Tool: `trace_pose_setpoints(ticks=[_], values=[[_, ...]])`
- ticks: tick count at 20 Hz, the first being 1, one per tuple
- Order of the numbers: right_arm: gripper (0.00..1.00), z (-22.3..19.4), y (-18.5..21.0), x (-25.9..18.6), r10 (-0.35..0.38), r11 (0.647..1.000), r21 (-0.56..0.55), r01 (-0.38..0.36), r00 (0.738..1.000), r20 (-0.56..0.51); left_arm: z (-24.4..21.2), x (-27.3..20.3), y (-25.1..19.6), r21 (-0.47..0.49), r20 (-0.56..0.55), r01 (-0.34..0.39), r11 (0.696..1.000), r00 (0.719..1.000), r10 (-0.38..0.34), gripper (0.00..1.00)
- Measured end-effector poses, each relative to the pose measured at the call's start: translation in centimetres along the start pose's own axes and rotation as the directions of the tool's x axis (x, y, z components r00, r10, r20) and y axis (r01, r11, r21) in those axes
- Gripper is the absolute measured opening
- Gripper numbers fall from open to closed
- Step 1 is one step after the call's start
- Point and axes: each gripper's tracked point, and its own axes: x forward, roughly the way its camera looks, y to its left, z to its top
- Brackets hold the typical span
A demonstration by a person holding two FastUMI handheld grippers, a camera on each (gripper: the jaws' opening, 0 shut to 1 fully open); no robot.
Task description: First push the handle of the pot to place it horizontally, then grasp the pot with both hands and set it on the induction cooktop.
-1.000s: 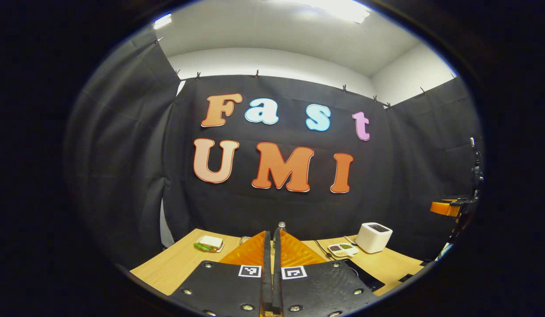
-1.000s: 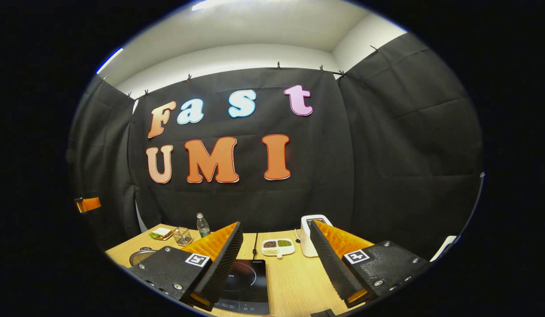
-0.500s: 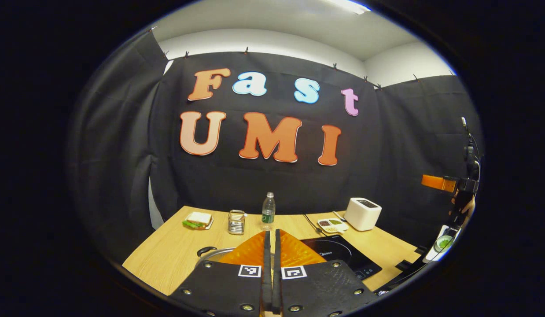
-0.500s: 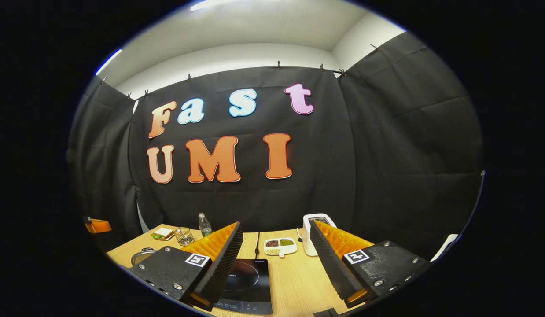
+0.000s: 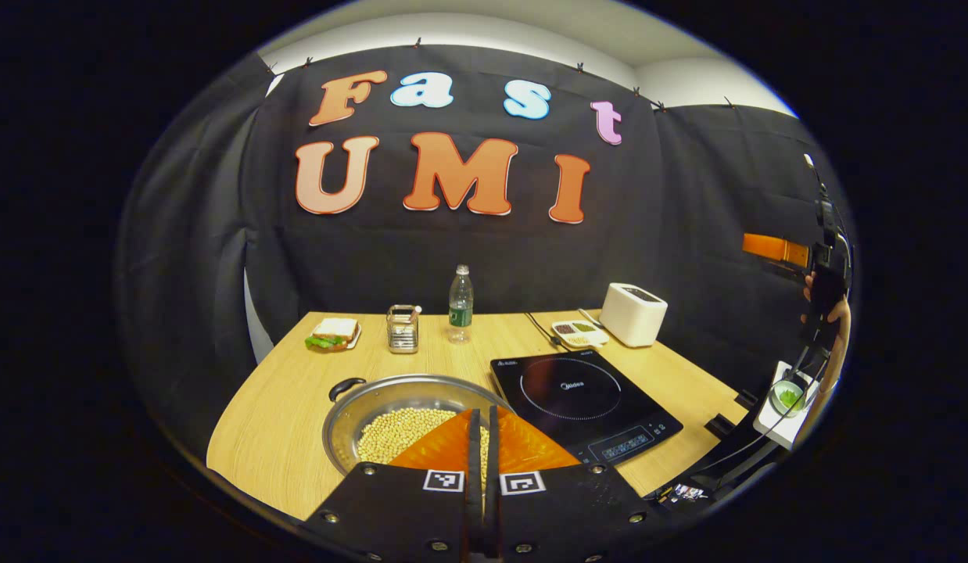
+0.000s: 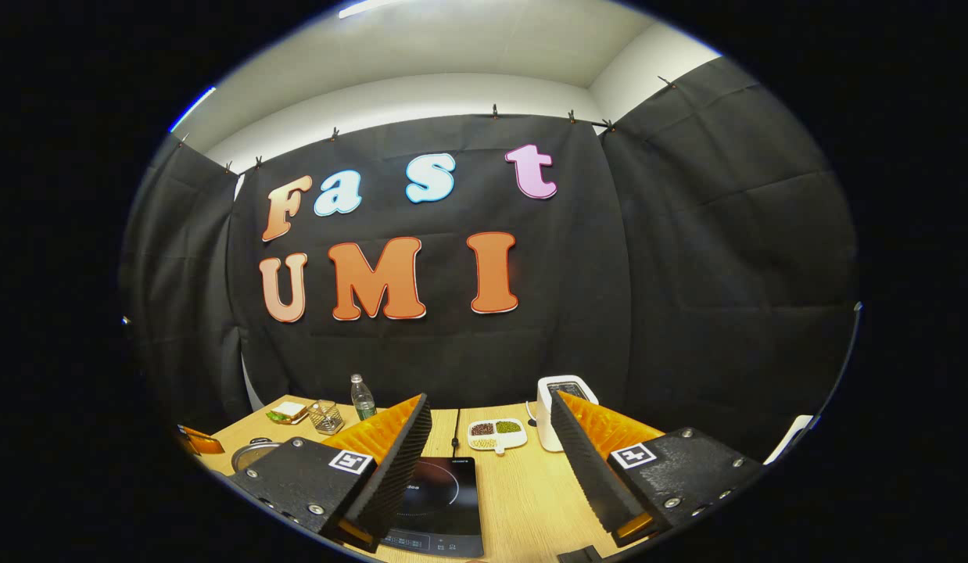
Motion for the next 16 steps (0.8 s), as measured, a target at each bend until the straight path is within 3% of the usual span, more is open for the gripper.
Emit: trace_pose_setpoints(ticks=[7,16], values=[[0.95,-0.9,0.8,0.3,0.031,0.999,0.039,-0.03,0.999,-0.024,-7.5,-1.0,-2.0,0.054,-0.173,0.057,0.997,0.984,-0.047,0.02],[0.95,-1.4,1.1,0.2,0.042,0.999,0.033,-0.042,0.999,-0.025,-15.0,-0.8,-2.2,0.033,-0.337,0.075,0.997,0.94,-0.059,0.02]])
